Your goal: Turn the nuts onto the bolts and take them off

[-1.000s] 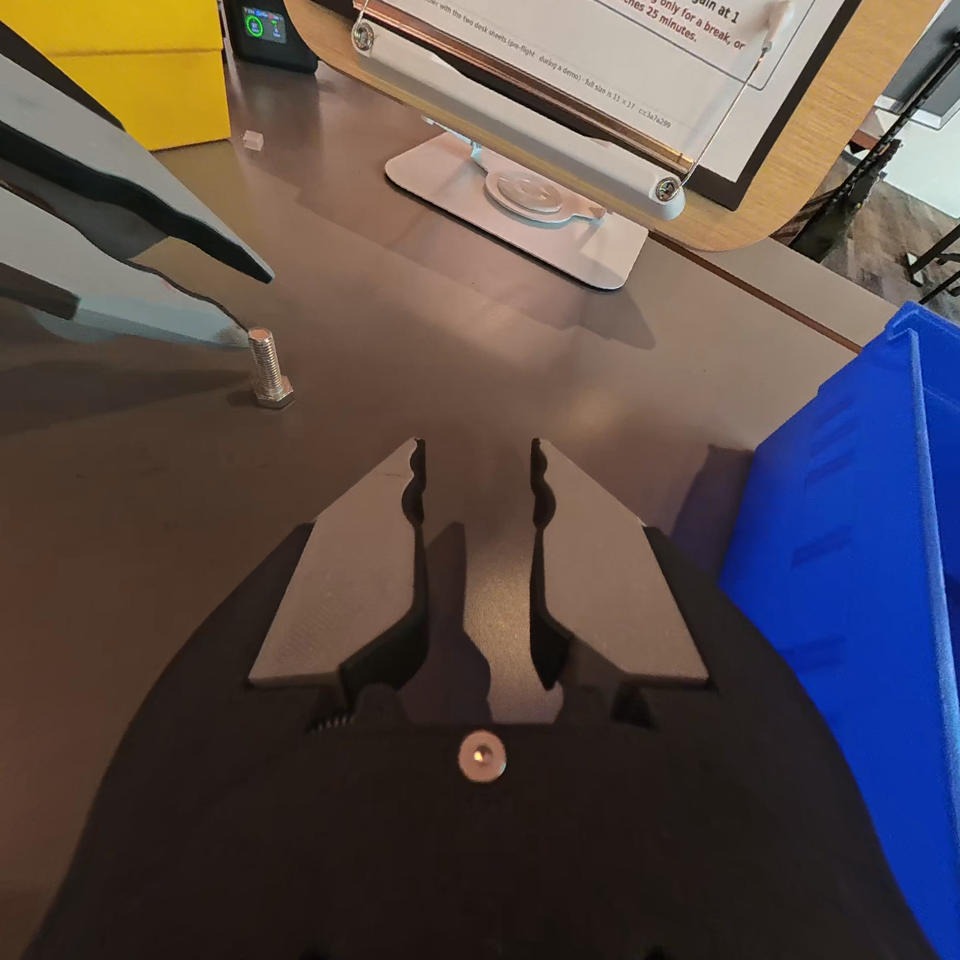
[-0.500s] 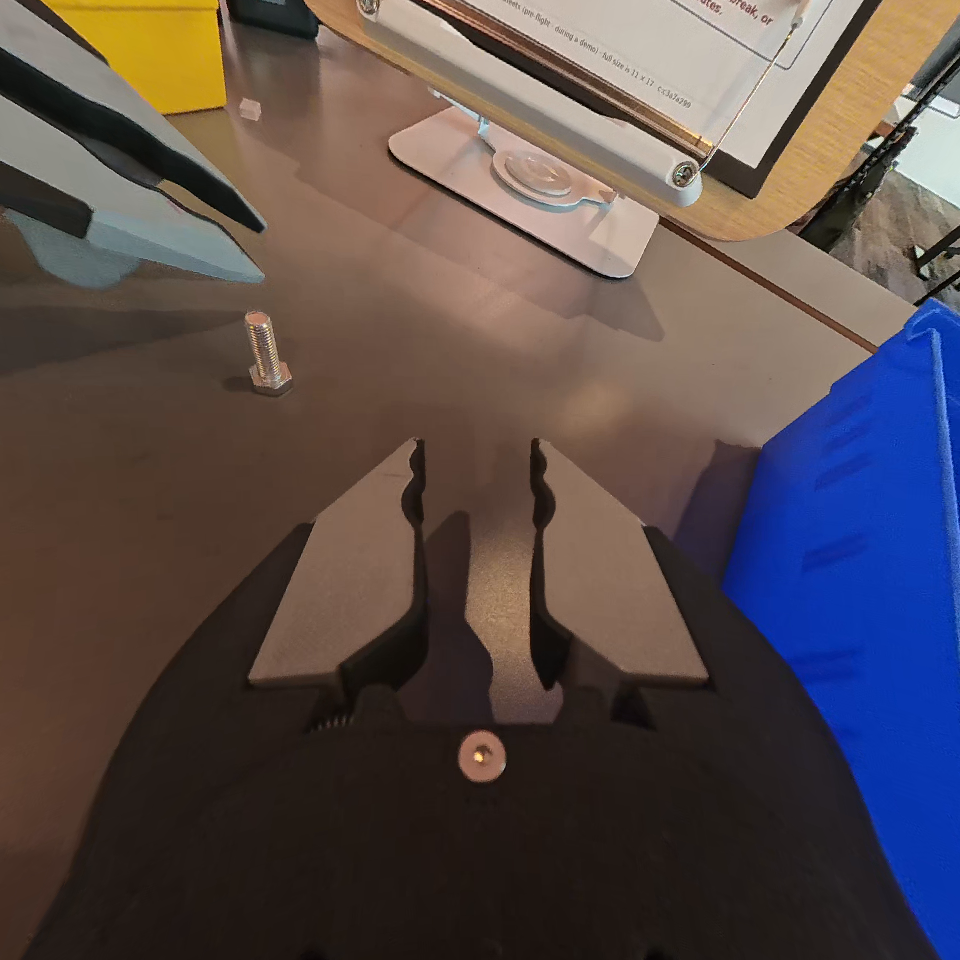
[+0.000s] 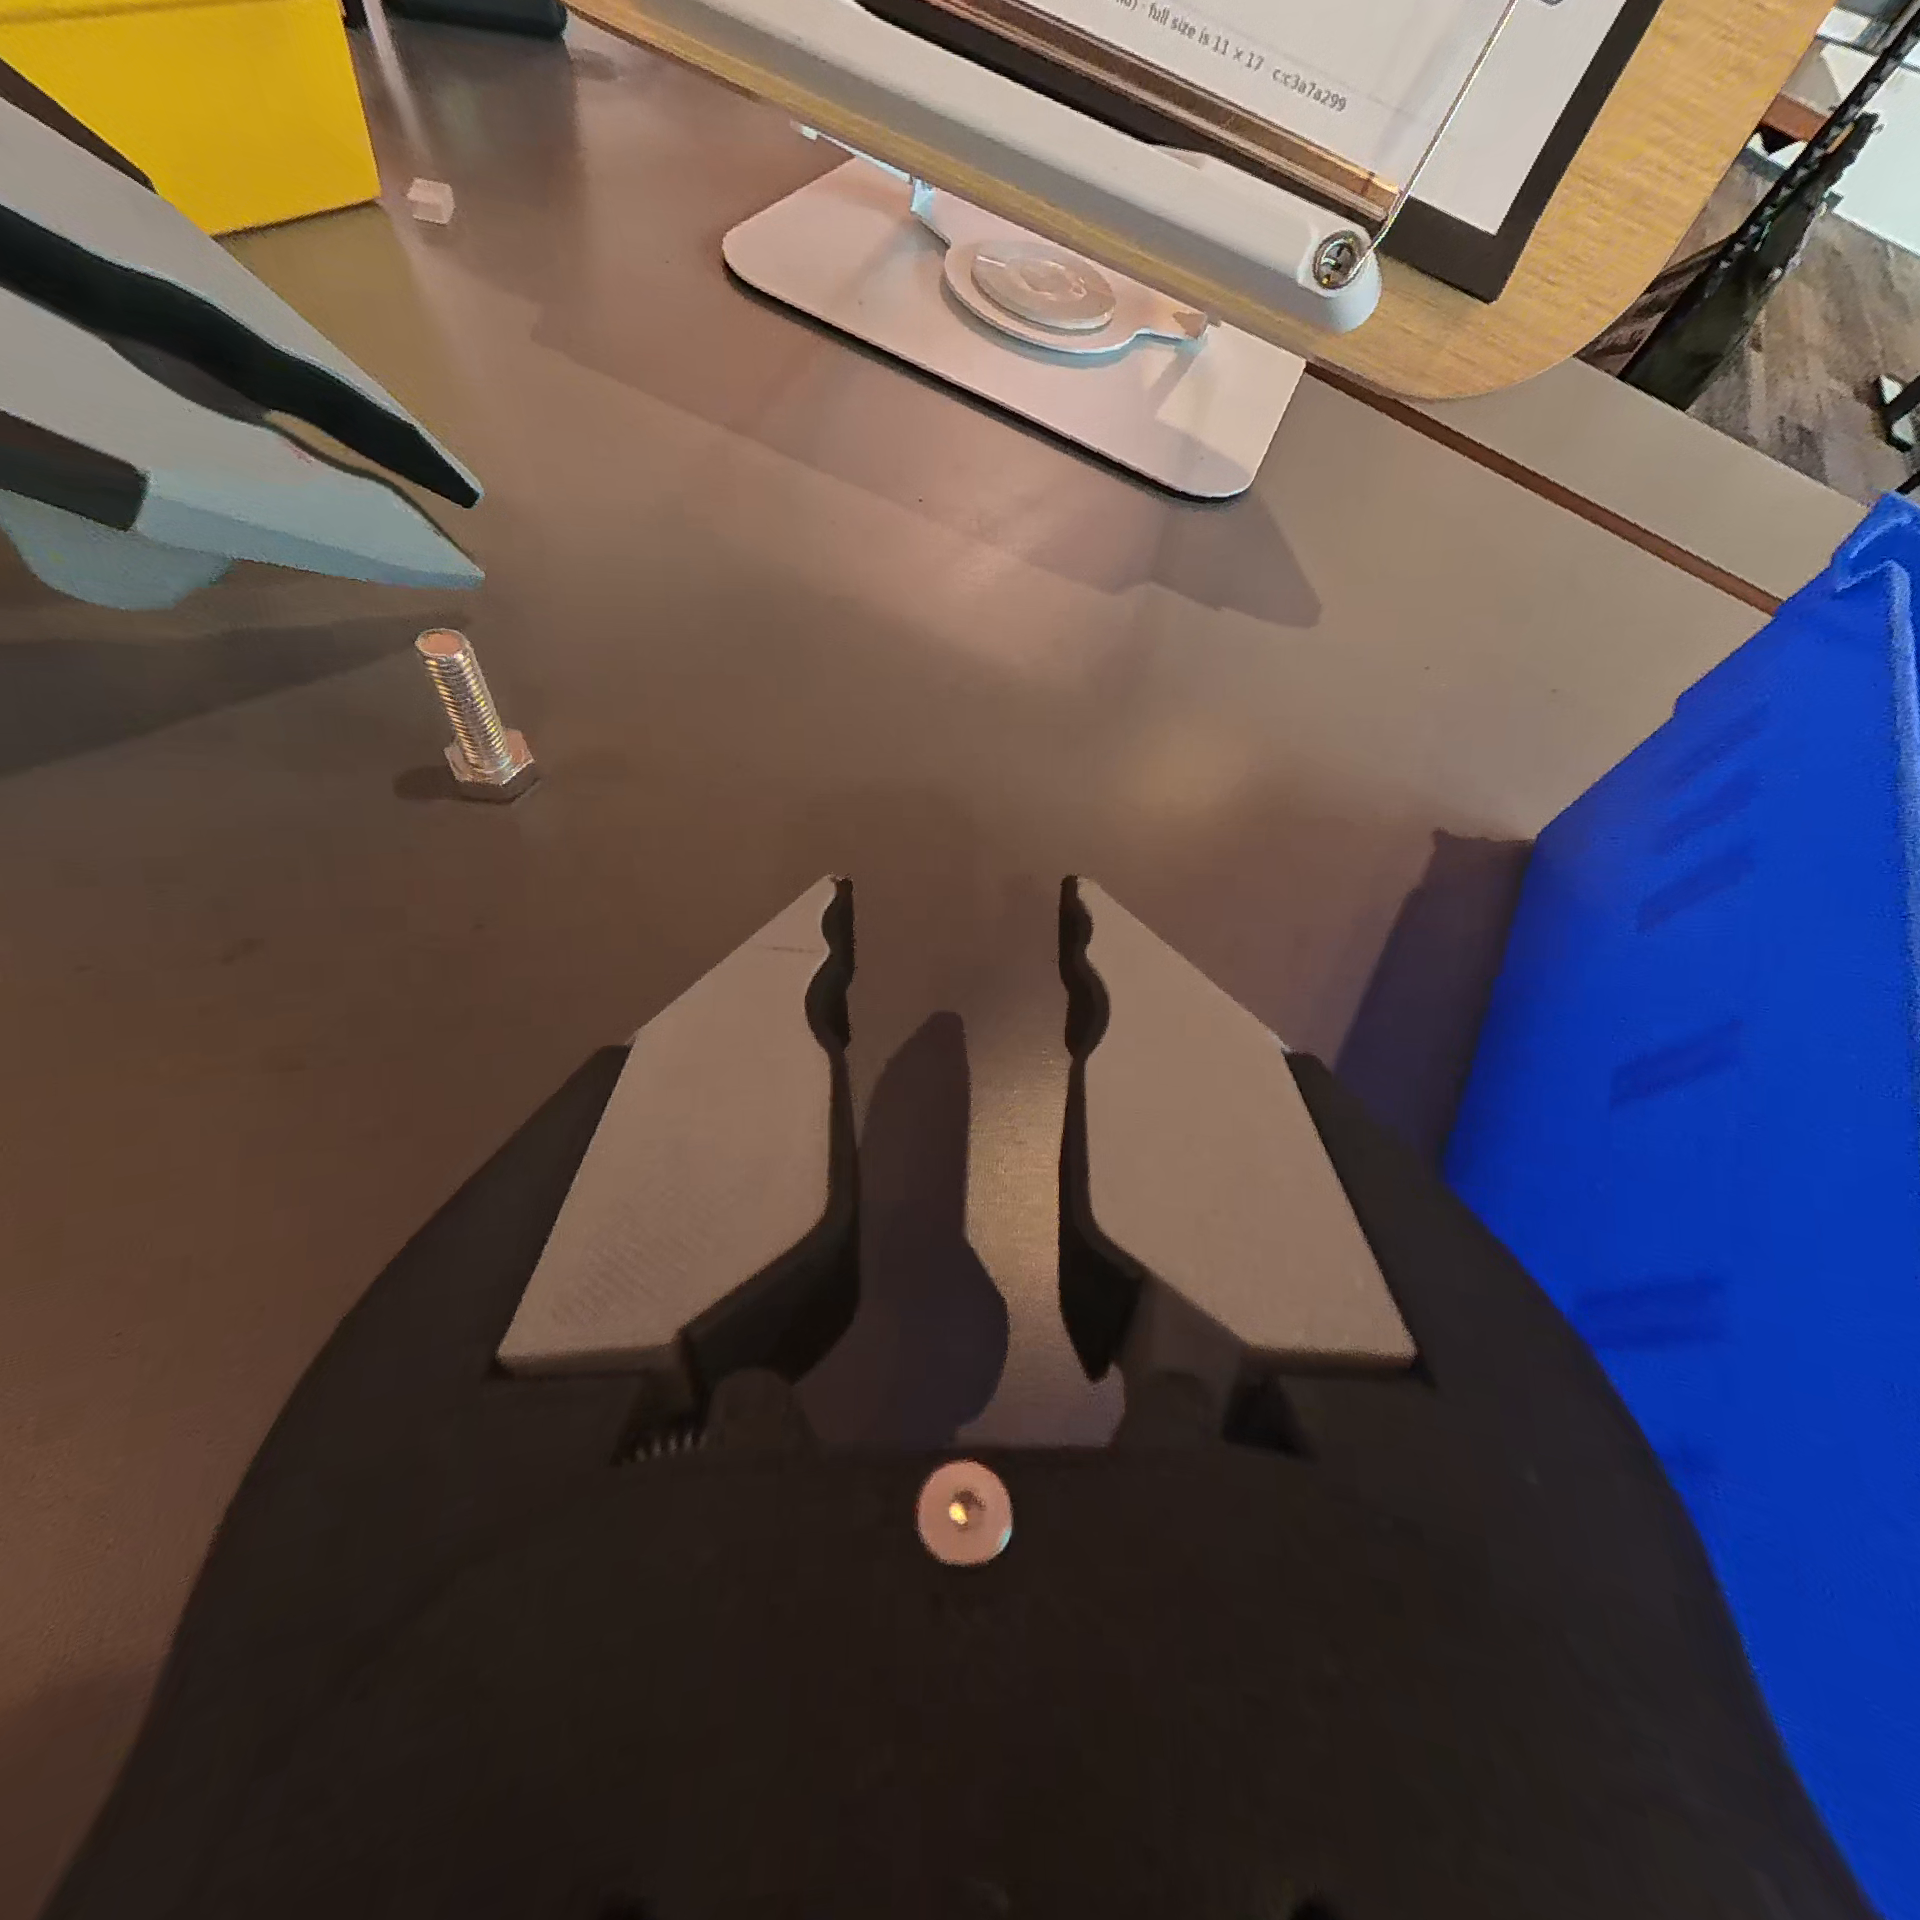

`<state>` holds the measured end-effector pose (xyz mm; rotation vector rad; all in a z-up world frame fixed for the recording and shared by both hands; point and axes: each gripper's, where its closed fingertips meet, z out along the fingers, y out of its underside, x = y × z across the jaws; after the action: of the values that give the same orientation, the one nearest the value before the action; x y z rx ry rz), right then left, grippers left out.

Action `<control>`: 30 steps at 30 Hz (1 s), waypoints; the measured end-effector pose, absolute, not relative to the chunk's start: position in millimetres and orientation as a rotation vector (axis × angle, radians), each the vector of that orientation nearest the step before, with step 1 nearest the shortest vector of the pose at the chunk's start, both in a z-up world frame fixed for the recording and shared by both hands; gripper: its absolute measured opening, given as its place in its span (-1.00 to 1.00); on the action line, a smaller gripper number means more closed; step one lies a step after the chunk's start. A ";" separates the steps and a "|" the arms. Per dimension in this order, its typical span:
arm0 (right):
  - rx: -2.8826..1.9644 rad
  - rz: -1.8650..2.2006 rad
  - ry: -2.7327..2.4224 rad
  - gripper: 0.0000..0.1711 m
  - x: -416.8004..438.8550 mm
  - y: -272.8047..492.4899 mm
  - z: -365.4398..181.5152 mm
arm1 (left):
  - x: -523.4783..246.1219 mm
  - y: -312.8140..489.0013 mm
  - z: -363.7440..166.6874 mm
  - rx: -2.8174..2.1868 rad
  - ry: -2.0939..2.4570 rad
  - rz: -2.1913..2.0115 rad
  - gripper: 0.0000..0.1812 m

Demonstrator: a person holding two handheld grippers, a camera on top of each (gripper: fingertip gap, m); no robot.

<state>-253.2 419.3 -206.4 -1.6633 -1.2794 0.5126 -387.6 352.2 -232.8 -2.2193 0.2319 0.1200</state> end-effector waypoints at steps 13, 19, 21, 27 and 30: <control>-1.694 0.504 -1.294 -0.52 -253.8 421.4 -211.4 | -386.3 354.2 -234.2 -2.219 0.280 0.168 -0.79; -1.682 0.478 -1.334 -0.53 -256.0 418.4 -214.6 | -386.4 359.5 -236.8 -2.222 0.339 0.233 -0.84; -1.668 0.463 -1.341 -0.56 -256.6 418.0 -214.5 | -390.0 363.3 -237.0 -2.221 0.346 0.261 -0.85; -1.650 0.413 -1.351 -0.59 -257.8 421.9 -215.3 | -400.8 369.2 -230.6 -2.195 0.273 0.227 -0.87; -1.657 0.400 -1.341 -0.59 -257.5 425.9 -215.6 | -402.8 369.8 -228.0 -2.182 0.253 0.213 -0.87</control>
<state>-257.5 425.9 -215.6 -1.6569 -1.3414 0.3998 -402.8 369.8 -228.0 -2.1820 0.2527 0.2126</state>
